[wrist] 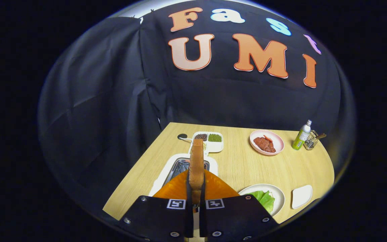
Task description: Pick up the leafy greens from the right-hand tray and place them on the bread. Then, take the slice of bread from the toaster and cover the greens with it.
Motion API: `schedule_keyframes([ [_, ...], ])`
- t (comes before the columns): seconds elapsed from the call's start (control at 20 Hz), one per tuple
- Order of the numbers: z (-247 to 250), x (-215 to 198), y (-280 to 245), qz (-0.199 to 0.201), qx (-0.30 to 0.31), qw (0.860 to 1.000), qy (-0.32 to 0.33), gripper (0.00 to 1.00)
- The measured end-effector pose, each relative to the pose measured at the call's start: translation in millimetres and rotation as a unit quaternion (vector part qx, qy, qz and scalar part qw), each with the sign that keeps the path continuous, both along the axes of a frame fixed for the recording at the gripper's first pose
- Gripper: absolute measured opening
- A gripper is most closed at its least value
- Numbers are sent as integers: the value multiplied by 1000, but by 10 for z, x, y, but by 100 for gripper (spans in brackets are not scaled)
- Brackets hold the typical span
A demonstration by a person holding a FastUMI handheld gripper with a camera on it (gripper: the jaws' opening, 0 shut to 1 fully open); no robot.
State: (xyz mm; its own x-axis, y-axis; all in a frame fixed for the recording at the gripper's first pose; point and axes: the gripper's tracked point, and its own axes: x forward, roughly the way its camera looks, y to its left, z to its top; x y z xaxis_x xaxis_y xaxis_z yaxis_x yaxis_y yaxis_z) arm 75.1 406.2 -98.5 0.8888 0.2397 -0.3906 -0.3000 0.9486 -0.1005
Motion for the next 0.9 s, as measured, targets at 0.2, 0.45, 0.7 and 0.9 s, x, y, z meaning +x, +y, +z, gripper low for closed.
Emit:
schedule_keyframes([
  [0.2,218,-9,-219,-7,16,1000,-14,7],
  [0.45,195,-1,-691,-32,22,999,-8,7],
  [0.7,-59,-35,-1147,-50,25,998,14,7],
  [0.9,-338,-59,-1406,-54,31,997,34,7],
])
